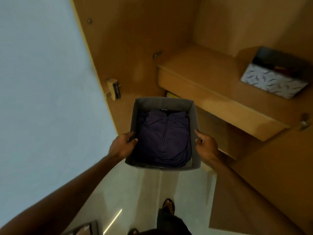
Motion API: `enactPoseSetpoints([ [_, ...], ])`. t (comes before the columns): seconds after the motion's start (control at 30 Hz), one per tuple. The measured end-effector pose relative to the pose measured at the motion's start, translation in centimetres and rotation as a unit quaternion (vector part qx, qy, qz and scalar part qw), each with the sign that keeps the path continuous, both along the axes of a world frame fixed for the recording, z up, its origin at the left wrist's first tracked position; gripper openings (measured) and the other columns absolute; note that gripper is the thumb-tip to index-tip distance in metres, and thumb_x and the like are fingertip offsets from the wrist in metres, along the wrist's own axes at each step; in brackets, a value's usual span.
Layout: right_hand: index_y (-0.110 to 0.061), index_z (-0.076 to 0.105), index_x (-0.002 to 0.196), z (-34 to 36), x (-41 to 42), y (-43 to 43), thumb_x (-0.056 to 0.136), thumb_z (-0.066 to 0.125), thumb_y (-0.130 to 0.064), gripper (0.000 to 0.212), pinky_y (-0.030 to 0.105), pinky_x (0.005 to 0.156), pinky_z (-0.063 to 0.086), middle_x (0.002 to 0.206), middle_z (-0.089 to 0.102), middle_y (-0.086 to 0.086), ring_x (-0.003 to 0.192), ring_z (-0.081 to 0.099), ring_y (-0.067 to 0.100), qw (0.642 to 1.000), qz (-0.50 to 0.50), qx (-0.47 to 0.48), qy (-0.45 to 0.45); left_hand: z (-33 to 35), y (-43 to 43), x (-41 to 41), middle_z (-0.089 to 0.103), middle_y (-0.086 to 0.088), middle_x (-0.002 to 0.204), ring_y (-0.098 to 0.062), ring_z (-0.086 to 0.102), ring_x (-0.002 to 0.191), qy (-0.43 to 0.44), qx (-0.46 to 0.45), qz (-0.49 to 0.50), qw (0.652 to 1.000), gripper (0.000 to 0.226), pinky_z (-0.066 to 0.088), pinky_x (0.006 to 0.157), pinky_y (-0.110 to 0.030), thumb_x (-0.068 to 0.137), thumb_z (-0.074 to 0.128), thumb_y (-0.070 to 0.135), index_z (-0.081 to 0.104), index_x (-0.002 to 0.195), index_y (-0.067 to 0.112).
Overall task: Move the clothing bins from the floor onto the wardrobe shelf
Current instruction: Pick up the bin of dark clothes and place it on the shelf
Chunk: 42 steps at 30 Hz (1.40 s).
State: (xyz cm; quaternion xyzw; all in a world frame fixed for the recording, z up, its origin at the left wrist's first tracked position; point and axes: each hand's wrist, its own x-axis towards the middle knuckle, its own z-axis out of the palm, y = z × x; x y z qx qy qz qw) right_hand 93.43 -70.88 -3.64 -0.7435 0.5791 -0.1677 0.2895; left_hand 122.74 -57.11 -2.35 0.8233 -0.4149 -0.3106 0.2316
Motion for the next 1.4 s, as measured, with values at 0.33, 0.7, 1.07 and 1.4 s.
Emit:
enactPoseSetpoints([
  [0.33, -0.019, 0.047, 0.14, 6.4, -3.7, -11.5, 0.097, 0.043, -0.006, 0.045, 0.012, 0.036, 0.03, 0.054, 0.055, -0.008, 0.035, 0.039, 0.003, 0.992, -0.069, -0.081, -0.066, 7.4, -14.9, -3.4, 0.054, -0.011, 0.141, -0.028, 0.058, 0.12, -0.024, -0.104, -0.039, 0.993, 0.054, 0.047, 0.091, -0.03, 0.089, 0.046, 0.001, 0.049, 0.141, 0.015],
  [0.7, -0.018, 0.049, 0.139, 8.6, -7.6, -22.8, 0.095, 0.043, -0.004, 0.047, 0.019, 0.065, 0.043, 0.099, 0.071, 0.006, 0.061, 0.052, 0.001, 0.986, -0.124, -0.096, -0.059, 8.3, -28.9, -7.6, 0.062, -0.01, 0.131, -0.027, 0.062, 0.109, -0.029, -0.142, -0.071, 0.987, 0.053, 0.05, 0.083, -0.027, 0.088, 0.043, 0.001, 0.055, 0.136, 0.017],
  [1.07, -0.018, 0.057, 0.133, 8.0, -6.6, -36.6, 0.092, 0.047, -0.007, 0.044, 0.034, 0.089, 0.049, 0.129, 0.063, 0.013, 0.109, 0.063, 0.032, 0.975, -0.214, -0.059, -0.018, 6.7, -49.0, -5.4, 0.06, -0.002, 0.137, -0.029, 0.058, 0.122, -0.078, -0.114, -0.18, 0.974, 0.052, 0.048, 0.099, -0.035, 0.083, 0.045, 0.021, 0.058, 0.133, 0.029],
  [1.4, -0.018, 0.034, 0.149, 8.9, -4.6, -45.1, 0.053, 0.084, -0.063, 0.117, 0.037, 0.113, 0.037, 0.153, 0.033, -0.003, 0.139, 0.036, 0.015, 0.988, -0.127, -0.004, -0.091, 6.4, -64.0, -3.8, -0.023, 0.009, 0.158, -0.019, -0.009, 0.149, -0.015, -0.054, -0.469, 0.882, 0.141, 0.014, 0.121, -0.045, 0.044, 0.07, 0.086, 0.001, 0.154, 0.033],
])
